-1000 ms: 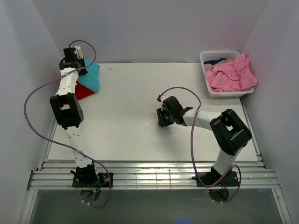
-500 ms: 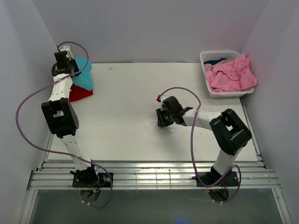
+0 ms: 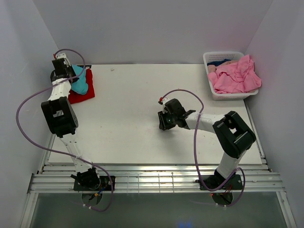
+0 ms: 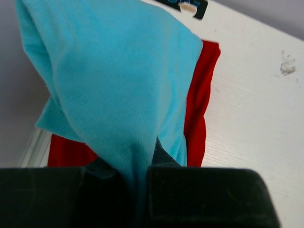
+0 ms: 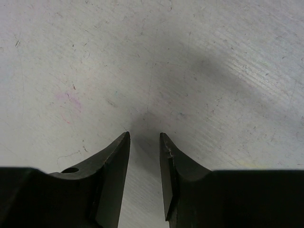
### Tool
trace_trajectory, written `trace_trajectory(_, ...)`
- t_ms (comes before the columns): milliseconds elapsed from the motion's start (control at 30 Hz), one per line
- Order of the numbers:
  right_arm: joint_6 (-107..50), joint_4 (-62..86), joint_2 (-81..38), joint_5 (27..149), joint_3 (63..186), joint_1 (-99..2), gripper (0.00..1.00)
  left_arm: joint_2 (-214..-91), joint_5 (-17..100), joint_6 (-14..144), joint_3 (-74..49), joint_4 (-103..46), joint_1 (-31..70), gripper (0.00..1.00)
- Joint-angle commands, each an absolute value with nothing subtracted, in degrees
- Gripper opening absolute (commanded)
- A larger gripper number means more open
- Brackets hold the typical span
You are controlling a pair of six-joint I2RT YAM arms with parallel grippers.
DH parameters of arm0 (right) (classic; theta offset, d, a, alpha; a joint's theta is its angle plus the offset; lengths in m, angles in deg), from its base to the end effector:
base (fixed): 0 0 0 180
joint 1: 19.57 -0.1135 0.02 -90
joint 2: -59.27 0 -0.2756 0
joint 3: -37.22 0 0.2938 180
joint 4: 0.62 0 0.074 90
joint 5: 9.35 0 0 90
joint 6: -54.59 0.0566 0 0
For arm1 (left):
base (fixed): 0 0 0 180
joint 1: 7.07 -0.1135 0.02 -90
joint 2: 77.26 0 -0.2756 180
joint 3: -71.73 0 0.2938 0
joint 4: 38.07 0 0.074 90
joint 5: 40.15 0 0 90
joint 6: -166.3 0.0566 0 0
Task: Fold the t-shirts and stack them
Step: Put the neatly folded tshirt into the corner of the board with the left arm
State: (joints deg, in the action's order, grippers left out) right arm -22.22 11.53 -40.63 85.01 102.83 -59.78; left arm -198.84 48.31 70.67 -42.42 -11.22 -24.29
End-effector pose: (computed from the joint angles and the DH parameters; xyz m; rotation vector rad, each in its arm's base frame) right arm 0.3027 0.2615 0.1250 -0.6072 2.3682 0.5220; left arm 0.5387 0.1654 0.2367 -0.4148 2.1301 0.0868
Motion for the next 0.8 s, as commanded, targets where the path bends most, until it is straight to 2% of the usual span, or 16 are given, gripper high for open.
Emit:
trace_trajectory(0,-21.70,11.78,-40.58,85.48,101.22,-60.09,0.38,-199.77,46.42,69.97,-41.74,-12.22,-24.21,0.03)
trace_trajectory(500,-21.43,11.78,-42.51,86.10,102.01,-61.32,0.38,-194.16,37.03,63.82,-48.59,-10.82,-22.01,0.03)
trace_trajectory(767,-21.17,11.78,-42.69,86.19,101.74,-62.11,0.38,-193.98,35.87,62.85,-49.92,-11.61,-21.84,0.03)
